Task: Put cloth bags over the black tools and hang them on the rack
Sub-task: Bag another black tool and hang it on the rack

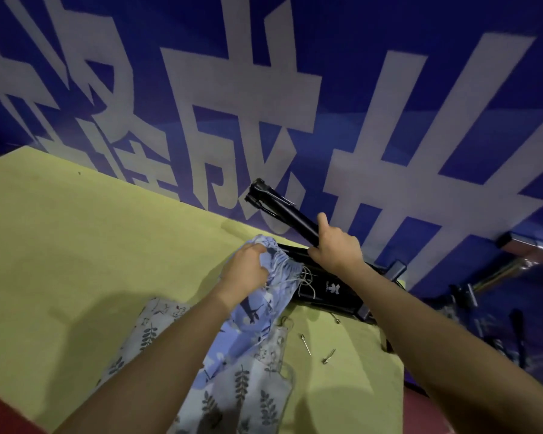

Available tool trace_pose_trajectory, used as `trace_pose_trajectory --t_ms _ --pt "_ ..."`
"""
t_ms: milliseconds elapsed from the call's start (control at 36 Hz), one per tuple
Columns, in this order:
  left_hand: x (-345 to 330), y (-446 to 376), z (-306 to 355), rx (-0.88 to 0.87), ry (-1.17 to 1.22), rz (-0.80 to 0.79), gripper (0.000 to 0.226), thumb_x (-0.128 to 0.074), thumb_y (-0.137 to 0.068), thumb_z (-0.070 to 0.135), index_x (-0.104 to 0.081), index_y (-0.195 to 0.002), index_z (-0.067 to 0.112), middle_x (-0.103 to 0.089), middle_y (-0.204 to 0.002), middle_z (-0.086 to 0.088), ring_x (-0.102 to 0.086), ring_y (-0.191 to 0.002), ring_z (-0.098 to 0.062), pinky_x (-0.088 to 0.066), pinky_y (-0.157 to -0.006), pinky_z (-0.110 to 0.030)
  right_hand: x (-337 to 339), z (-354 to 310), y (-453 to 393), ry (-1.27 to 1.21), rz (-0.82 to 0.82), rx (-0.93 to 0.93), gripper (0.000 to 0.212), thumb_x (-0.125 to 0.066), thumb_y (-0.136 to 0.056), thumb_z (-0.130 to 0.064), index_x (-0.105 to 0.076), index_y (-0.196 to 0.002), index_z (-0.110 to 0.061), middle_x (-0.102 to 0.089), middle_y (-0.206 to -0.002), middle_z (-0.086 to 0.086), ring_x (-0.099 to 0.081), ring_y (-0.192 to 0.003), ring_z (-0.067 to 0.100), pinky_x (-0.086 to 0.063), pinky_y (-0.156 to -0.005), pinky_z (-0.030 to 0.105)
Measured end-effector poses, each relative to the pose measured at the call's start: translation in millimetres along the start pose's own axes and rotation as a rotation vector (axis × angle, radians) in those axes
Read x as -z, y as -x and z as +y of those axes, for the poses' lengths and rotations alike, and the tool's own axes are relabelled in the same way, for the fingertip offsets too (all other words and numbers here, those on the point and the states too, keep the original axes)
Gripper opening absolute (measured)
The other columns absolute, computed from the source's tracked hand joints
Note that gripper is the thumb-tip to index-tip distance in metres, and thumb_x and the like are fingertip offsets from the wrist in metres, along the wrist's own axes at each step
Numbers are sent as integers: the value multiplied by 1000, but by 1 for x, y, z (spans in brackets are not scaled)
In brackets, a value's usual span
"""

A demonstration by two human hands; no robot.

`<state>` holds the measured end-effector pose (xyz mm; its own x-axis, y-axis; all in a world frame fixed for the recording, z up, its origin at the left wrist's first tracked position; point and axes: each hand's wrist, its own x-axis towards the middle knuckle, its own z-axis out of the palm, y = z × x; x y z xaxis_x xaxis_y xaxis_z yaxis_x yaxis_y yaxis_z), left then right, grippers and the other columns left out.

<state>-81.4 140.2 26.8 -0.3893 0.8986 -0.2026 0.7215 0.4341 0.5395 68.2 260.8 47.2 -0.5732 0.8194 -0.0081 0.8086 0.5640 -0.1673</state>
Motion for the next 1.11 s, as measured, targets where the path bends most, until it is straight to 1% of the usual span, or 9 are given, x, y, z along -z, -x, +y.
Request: trace_pose_trajectory --t_ms 167,333,444,611,722,833,889,944,1111 --pt "23 18 4 -35 -3 -54 70 -58 -89 10 -23 -149 14 -19 -158 -7 -34 -138 -29 -39 -104 -39 22 -1 34 44 23 -9 46 -57 -86 -33 -34 -123 -17 -63 -92 12 -61 -80 36 -40 -61 35" --pt "34 46 8 -27 26 -115 84 -60 -88 8 -8 -152 21 -14 -159 -7 -56 -111 -39 -41 -65 -32 26 1 82 -84 27 -44 45 -58 -86 -37 -37 -123 -20 -65 -100 11 -62 -89 36 -46 -68 38" --pt "32 65 9 0 147 -106 85 -58 -88 4 -4 -152 20 -26 -155 -9 -61 -82 -32 -36 -58 -31 28 2 110 -205 -7 -8 47 -63 -84 -35 -40 -122 -21 -63 -99 6 -62 -87 31 -54 -72 41" --pt "33 87 13 35 283 -29 82 -62 -85 2 -15 -150 18 -41 -144 -17 -53 -114 -44 -46 -72 -39 25 7 138 -195 -53 51 44 -63 -81 -33 -44 -120 -25 -64 -96 2 -62 -87 25 -52 -70 37" --pt "36 101 8 45 304 5 87 -61 -84 0 -12 -152 23 -52 -130 -23 -59 -94 -42 -48 -61 -38 24 5 150 -200 -47 56 41 -63 -81 -31 -46 -118 -27 -63 -91 -3 -64 -79 20 -47 -62 30" --pt "43 111 4 20 302 56 90 -60 -82 -4 -9 -151 25 -47 -137 -18 -53 -113 -46 -51 -81 -48 23 3 155 -66 -96 106 54 -61 -82 -36 -40 -132 -29 -66 -105 0 -65 -90 23 -52 -70 34" --pt "47 116 3 -24 272 54 89 -59 -83 -5 -9 -151 24 -42 -143 -15 -53 -113 -45 -49 -73 -47 23 0 157 36 -110 141 55 -59 -83 -37 -38 -133 -29 -67 -107 2 -63 -93 26 -54 -74 39" --pt "51 120 2 -77 199 34 89 -60 -82 -4 -10 -152 23 -33 -151 -8 -53 -115 -40 -44 -67 -35 25 -4 157 136 -89 192 49 -57 -84 -36 -40 -129 -28 -67 -102 3 -63 -89 27 -54 -71 39" --pt "53 127 12 -232 -60 -57 91 -61 -79 1 -10 -152 19 -23 -156 -5 -50 -122 -32 -45 -78 -32 38 -28 151 422 29 317 40 -52 -90 -26 -40 -128 -25 -65 -100 5 -62 -87 30 -39 -63 32"
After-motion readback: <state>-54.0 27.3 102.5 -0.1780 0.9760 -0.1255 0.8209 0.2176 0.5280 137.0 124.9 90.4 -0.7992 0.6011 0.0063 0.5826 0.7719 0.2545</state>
